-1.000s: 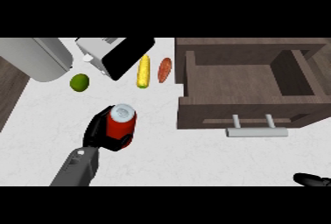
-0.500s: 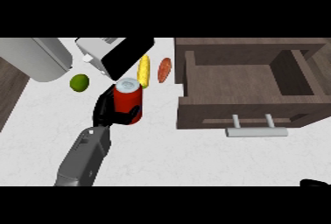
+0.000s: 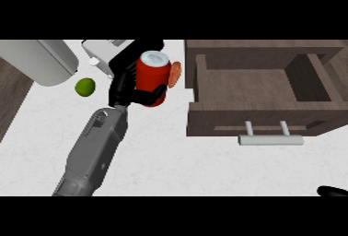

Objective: Pick up the can, place it into the drawer and close the drawer

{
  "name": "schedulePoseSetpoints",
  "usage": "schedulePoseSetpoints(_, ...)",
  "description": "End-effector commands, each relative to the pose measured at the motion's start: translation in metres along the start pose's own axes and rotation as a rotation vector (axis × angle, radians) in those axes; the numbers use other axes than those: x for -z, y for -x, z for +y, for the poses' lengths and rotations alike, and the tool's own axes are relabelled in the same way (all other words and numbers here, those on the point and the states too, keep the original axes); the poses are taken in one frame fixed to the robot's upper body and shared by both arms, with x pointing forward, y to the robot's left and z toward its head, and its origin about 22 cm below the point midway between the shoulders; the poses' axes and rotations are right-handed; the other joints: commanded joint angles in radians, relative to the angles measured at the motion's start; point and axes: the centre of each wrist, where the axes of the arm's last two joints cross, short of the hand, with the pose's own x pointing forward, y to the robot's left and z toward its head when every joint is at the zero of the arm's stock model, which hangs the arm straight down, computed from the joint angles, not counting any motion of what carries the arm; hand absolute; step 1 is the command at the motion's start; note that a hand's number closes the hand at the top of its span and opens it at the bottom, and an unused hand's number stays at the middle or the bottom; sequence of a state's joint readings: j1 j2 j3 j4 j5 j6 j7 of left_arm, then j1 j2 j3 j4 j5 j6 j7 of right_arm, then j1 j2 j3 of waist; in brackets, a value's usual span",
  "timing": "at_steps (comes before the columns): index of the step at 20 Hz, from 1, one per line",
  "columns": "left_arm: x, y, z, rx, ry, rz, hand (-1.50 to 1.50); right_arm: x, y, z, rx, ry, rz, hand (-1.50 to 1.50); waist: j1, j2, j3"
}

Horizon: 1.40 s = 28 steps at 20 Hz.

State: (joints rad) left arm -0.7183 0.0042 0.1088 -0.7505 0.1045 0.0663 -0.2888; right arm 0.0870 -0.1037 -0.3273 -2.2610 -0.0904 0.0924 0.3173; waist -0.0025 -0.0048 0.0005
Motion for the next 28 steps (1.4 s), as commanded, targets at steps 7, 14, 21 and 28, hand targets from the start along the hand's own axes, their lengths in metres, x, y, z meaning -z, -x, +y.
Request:
schedulePoseSetpoints(7,0.035,-0.107,-0.068,-0.010,0.068,-0.029,1.50,0.000,-0.001,0.000,0.007,-0.004,-0.003,-1.50,-0.009,0.003,0.000)
schedulePoseSetpoints(14,0.046,-0.163,-0.115,0.052,0.083,-0.045,1.50,0.015,0.009,0.006,-0.001,0.006,-0.015,-1.50,-0.010,0.005,0.000)
schedulePoseSetpoints(21,0.063,-0.210,-0.148,0.083,0.086,-0.044,1.50,-0.004,-0.001,0.002,0.008,0.014,-0.025,-1.50,-0.028,0.006,0.000)
schedulePoseSetpoints(28,0.078,-0.226,-0.168,0.113,0.097,-0.005,1.50,0.008,-0.014,0.000,0.017,-0.004,-0.040,-1.50,-0.043,0.013,0.000)
